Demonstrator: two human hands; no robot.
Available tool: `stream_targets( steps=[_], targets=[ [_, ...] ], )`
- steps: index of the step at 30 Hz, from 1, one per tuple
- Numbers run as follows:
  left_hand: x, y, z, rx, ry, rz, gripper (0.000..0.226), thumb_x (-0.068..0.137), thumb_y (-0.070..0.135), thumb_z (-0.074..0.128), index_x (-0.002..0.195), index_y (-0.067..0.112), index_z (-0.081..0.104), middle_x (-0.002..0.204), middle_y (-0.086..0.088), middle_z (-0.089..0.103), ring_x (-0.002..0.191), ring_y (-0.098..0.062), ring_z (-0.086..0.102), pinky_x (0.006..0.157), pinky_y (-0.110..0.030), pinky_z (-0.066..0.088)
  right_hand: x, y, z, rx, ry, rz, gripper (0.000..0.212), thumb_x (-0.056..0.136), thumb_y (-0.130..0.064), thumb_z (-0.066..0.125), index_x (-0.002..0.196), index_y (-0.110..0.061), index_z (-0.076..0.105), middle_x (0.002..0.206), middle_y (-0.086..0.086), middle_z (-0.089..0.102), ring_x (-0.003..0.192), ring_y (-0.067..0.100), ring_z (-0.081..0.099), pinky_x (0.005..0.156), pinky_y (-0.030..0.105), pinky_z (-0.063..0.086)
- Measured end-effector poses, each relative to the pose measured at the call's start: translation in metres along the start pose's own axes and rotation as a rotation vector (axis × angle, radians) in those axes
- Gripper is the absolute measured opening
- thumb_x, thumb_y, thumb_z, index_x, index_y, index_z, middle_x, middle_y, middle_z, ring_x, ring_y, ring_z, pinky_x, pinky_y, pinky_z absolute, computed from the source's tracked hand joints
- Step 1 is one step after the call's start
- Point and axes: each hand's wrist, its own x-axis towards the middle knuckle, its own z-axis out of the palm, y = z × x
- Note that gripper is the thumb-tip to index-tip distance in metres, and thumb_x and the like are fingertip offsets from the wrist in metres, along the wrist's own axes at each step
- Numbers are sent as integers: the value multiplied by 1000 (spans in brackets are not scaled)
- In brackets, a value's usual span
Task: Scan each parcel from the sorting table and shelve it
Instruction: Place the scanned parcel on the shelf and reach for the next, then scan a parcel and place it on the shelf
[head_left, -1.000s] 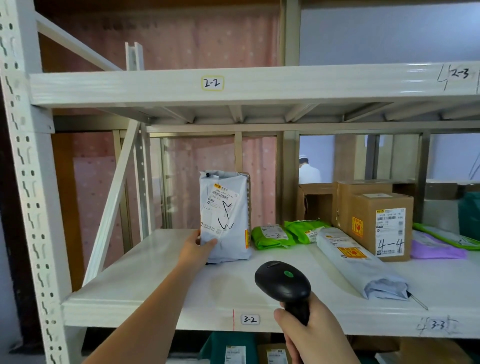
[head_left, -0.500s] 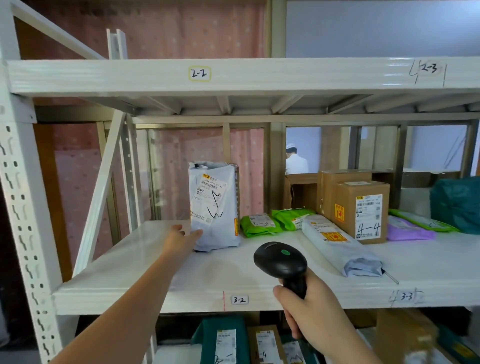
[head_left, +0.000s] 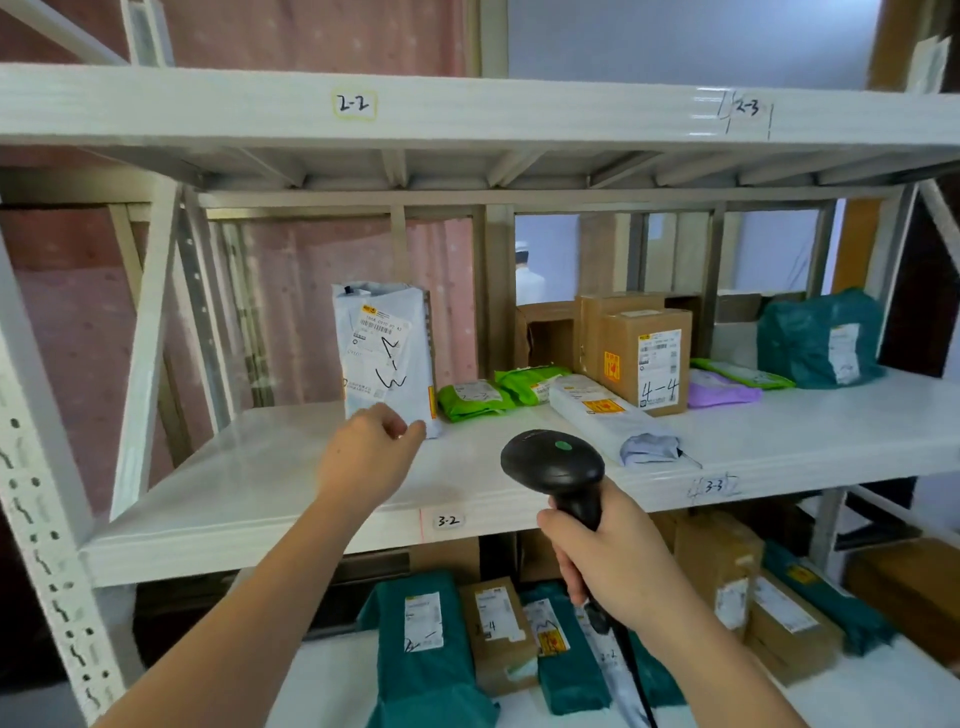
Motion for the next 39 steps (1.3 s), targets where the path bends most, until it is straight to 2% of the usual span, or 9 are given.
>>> stream_targets(
  steps=[2, 5, 9, 15, 19, 24, 28, 32, 39],
  targets=[
    [-15, 18, 9, -10, -102, 115, 30, 95, 54, 61, 108, 28, 68, 117, 8, 68, 109, -19, 64, 86, -35, 49, -15, 2, -6, 19, 31, 19, 7, 95, -16, 60, 94, -14, 53, 56, 8, 56, 45, 18, 52, 50, 27, 50],
    [-35, 48, 27, 3, -249, 242, 55, 95, 64, 57, 137, 29, 60, 147, 6, 56, 130, -20, 56, 106, -39, 46, -39, 8, -24, -5, 69, 44, 7, 96, -17, 60, 94, -17, 53, 55, 4, 56, 44, 18, 52, 49, 26, 50],
    [-60, 101, 66, 35, -415, 351, 73, 94, 72, 50, 154, 31, 44, 167, 6, 32, 151, -20, 34, 121, -40, 29, -75, 21, -66, -93, 156, 104, 10, 95, -24, 62, 91, -22, 53, 57, 2, 58, 46, 15, 55, 55, 33, 54],
    [-118, 198, 140, -96, -597, 562, 75, 94, 71, 51, 157, 35, 37, 171, 8, 20, 155, -18, 25, 124, -39, 23, -145, 39, -148, -74, 266, 248, 9, 96, -23, 63, 99, -27, 55, 53, -2, 58, 45, 13, 53, 52, 29, 51],
    [-178, 269, 196, -103, -754, 635, 74, 96, 68, 51, 160, 34, 33, 172, 7, 15, 149, -18, 38, 124, -40, 30, -202, 52, -208, -57, 390, 379, 12, 96, -21, 64, 98, -28, 54, 55, -2, 58, 44, 10, 51, 50, 26, 50],
    [-260, 344, 267, -105, -857, 716, 78, 95, 72, 48, 160, 32, 33, 170, 5, 24, 154, -20, 31, 124, -43, 31, -274, 76, -278, -149, 596, 483, 15, 94, -23, 66, 97, -32, 55, 62, -2, 63, 45, 5, 56, 53, 24, 52],
    [-316, 393, 314, -78, -933, 771, 77, 95, 75, 43, 160, 35, 32, 170, 4, 25, 155, -23, 29, 122, -51, 33, -319, 98, -322, -183, 733, 532, 12, 93, -23, 66, 93, -30, 56, 63, -1, 64, 51, 11, 58, 57, 30, 53],
    [-346, 433, 354, -69, -1011, 826, 78, 96, 73, 44, 161, 31, 31, 170, 2, 27, 154, -24, 31, 120, -51, 32, -344, 113, -355, -194, 802, 588, 10, 95, -18, 64, 99, -22, 55, 66, 5, 61, 46, 11, 55, 47, 23, 48],
    [-363, 500, 449, -38, -1101, 900, 83, 93, 79, 43, 161, 32, 31, 171, 1, 23, 154, -27, 30, 121, -52, 33, -349, 158, -423, -233, 892, 672, 5, 97, -20, 59, 98, -22, 54, 56, 3, 58, 38, 10, 52, 41, 24, 45]
  ],
)
